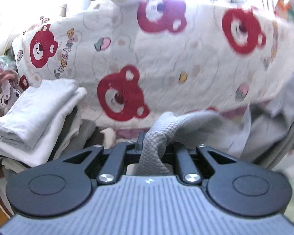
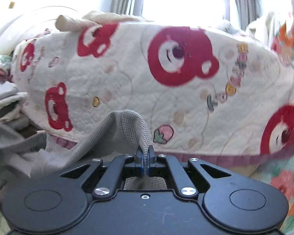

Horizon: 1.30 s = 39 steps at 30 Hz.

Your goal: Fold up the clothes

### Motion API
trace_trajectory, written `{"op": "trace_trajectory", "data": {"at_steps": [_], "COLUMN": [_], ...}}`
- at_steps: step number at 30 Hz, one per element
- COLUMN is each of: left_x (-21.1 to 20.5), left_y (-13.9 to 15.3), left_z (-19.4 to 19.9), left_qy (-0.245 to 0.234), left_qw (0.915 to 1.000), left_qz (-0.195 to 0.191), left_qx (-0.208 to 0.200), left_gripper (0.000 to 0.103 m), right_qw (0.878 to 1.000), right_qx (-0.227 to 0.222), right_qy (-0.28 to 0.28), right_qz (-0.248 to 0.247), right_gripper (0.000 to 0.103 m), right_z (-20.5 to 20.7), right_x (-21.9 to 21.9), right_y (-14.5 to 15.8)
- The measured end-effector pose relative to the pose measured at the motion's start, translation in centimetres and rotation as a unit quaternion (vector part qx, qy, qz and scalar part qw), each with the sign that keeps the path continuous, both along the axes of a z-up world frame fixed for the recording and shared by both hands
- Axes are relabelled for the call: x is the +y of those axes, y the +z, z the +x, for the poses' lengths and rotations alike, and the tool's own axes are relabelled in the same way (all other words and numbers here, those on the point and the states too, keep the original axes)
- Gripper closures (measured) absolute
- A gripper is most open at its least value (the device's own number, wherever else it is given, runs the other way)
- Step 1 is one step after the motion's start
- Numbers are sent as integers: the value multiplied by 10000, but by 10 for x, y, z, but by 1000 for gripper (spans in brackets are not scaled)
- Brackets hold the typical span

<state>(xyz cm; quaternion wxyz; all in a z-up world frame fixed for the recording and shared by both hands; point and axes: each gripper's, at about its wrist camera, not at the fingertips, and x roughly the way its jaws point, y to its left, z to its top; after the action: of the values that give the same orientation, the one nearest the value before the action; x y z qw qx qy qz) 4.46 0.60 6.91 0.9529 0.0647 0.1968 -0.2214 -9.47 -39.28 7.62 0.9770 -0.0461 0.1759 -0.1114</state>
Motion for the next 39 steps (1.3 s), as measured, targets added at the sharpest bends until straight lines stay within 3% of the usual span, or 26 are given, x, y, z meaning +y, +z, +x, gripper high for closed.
{"op": "trace_trajectory", "data": {"at_steps": [5, 12, 16, 21, 26, 29, 31, 36, 39], "left_x": [-7, 15, 23, 9, -6, -23, -38, -83, -111], "left_y": [33, 68, 115, 170, 203, 180, 146, 36, -3], "left_z": [-26, -55, -76, -107, -85, -45, -12, 83, 128], "left_qy": [35, -65, -352, -546, -584, -405, -307, -122, 231], "left_qw": [9979, 9983, 9971, 9927, 9923, 9937, 9930, 9849, 9823], "left_qz": [231, -2, -439, 31, 369, 666, 957, 1723, 1857], "left_qx": [-609, -579, -507, -1074, -1023, -810, -618, 136, -102], "left_gripper": [95, 95, 95, 95, 95, 95, 95, 95, 94], "right_qw": [9976, 9955, 9940, 9913, 9924, 9919, 9896, 9872, 9840], "right_qx": [-218, -477, -641, -772, -550, -284, 20, 872, 1233], "right_qy": [430, 579, 739, 994, 1093, 1068, 1059, 716, 551], "right_qz": [-499, -582, -492, -384, 123, 632, 970, 1124, 1160], "right_gripper": [99, 100, 99, 99, 99, 99, 99, 99, 99], "right_z": [-34, -93, -132, -163, -164, -141, -111, -12, 56], "right_x": [19, 9, 5, 6, -24, -55, -80, -114, -121], "right_y": [45, 93, 126, 168, 211, 216, 199, 115, 64]}}
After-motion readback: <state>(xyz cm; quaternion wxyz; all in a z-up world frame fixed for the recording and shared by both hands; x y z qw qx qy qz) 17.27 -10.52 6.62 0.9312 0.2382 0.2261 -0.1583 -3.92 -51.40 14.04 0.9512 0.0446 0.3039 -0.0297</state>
